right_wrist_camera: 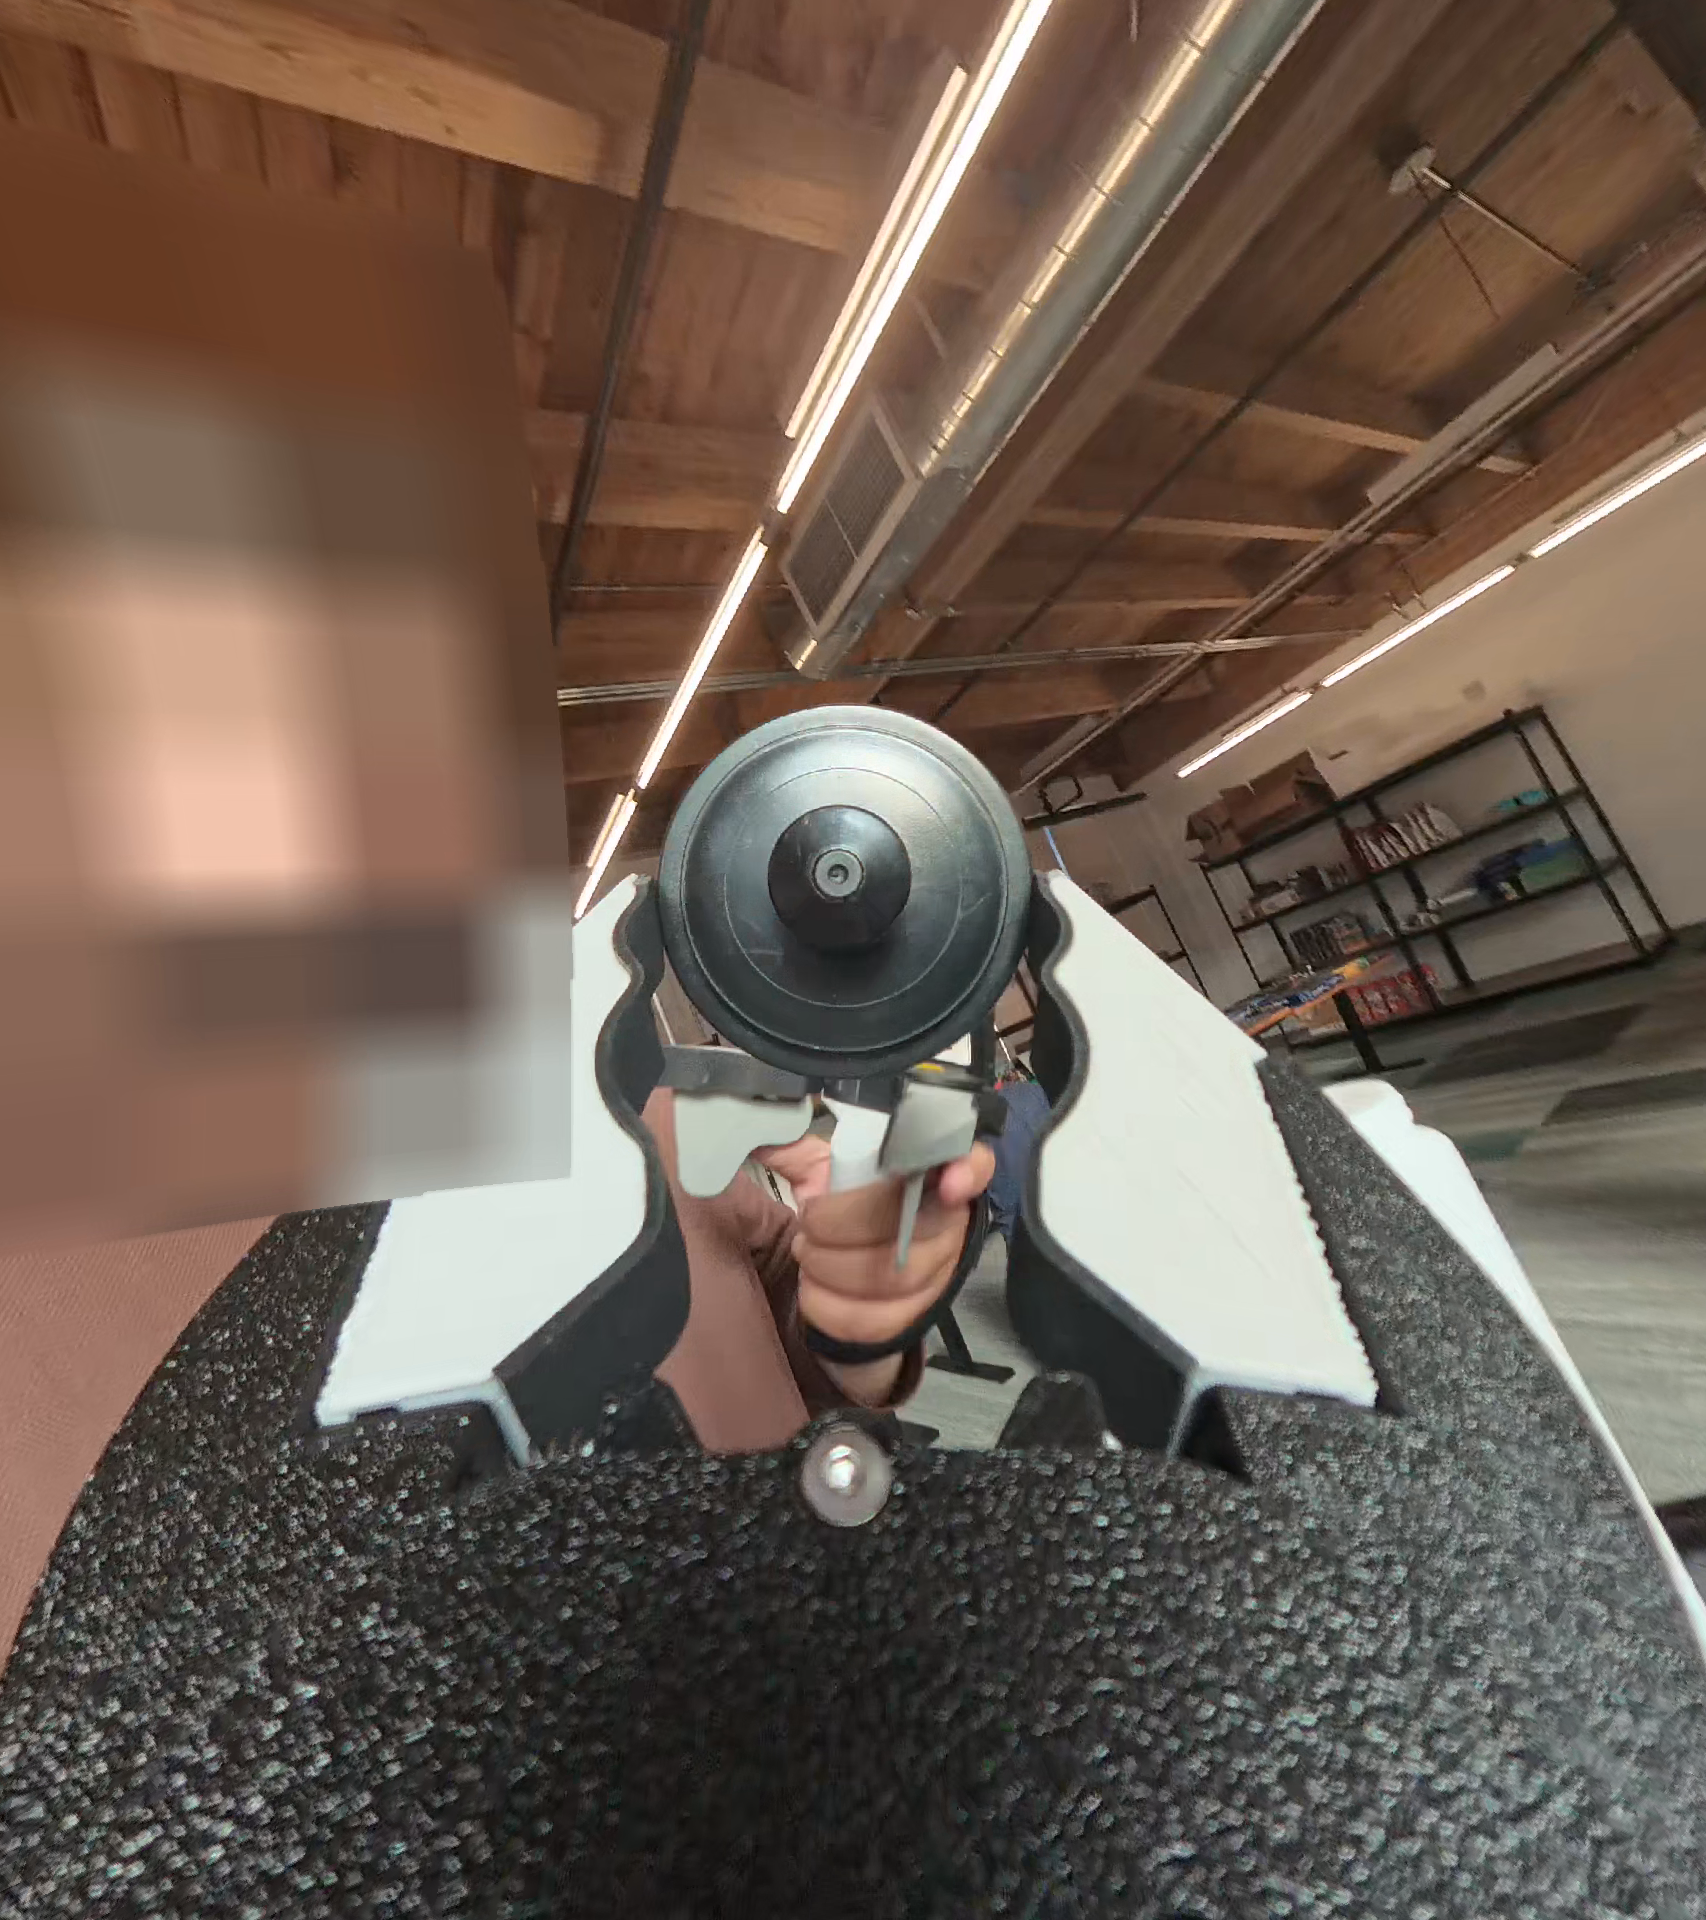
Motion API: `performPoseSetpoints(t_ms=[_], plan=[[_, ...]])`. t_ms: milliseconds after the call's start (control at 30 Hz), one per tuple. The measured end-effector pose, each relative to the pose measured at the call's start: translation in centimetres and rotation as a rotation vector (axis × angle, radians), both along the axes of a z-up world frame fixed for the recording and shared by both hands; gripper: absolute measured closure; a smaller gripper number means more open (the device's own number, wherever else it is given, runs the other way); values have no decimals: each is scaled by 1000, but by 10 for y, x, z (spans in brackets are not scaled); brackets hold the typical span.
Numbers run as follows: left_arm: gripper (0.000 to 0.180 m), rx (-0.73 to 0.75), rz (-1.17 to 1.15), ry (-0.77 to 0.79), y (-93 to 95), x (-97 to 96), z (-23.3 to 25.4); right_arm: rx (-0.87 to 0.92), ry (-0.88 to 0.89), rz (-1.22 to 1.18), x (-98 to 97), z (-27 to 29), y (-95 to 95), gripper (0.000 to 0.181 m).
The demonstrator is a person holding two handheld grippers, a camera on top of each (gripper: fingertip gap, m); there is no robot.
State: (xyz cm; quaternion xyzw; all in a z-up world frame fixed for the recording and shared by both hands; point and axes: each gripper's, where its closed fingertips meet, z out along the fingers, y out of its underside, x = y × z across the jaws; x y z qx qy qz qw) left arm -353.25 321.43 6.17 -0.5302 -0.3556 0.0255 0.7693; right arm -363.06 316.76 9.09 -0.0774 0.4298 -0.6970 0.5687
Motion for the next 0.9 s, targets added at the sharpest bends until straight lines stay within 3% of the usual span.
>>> performPoseSetpoints(t_ms=[133,267,333,367,433,533,567,633,767,900], plan=[[51,40,-141,-71,38,-36,-2,-15,72,-71,11,20,-3,112],[48,52,-129,-104,38,-51,-10,2,185,-184,12,21,5,112],[54,31,-94,-105,31,-58,-14,29,246,-285,5,12,7,112],[68,-29,-66,-75,27,-61,-18,53,316,-364,1,3,5,112],[102,-313,39,-4,13,-65,-41,145,542,-548,-10,-28,-1,112],[105,-742,159,-49,-17,-56,-82,378,916,-682,-26,-88,-2,112],[98,-845,203,-70,-29,-52,-93,455,1019,-703,-31,-107,0,112],[97,-900,183,-73,-29,-42,-106,499,1168,-679,-23,-130,4,112],[111,-845,190,-19,-18,-47,-114,454,1218,-473,19,-143,9,112],[108,-1072,383,84,-30,-64,-131,531,946,-341,27,-150,1,112]])
